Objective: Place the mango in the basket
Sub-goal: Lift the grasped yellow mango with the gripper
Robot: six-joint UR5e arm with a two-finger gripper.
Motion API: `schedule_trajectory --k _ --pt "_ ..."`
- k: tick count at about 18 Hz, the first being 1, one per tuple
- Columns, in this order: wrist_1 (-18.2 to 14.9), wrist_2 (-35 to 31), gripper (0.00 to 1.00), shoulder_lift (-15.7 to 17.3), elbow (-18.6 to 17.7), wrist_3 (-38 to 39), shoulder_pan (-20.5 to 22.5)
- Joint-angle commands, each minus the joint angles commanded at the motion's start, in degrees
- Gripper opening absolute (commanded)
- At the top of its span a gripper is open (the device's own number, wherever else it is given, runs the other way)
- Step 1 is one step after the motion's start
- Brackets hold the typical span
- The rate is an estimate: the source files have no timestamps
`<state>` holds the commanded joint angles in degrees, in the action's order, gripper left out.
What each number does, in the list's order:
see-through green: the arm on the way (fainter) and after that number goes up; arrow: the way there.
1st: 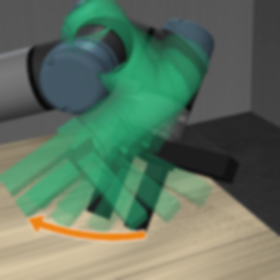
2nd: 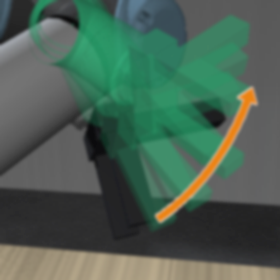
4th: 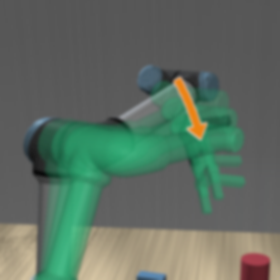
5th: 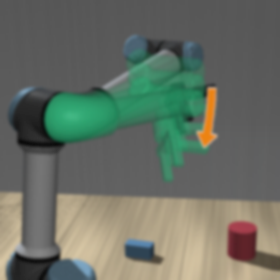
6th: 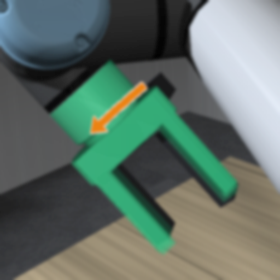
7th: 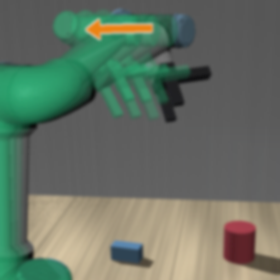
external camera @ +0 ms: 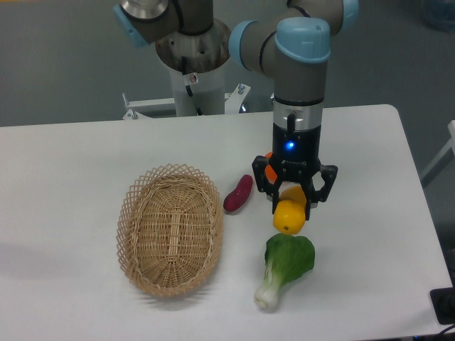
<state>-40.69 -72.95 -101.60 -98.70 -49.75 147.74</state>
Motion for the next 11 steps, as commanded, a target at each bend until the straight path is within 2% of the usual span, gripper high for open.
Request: schedule_trajectory --k 8,11 --pt "-0.09 -0.26 0.49 0.97 -1.32 0.26 -0.61" --pt "-0.18 -0.96 0.49 1.84 -3.68 0.18 -2.02"
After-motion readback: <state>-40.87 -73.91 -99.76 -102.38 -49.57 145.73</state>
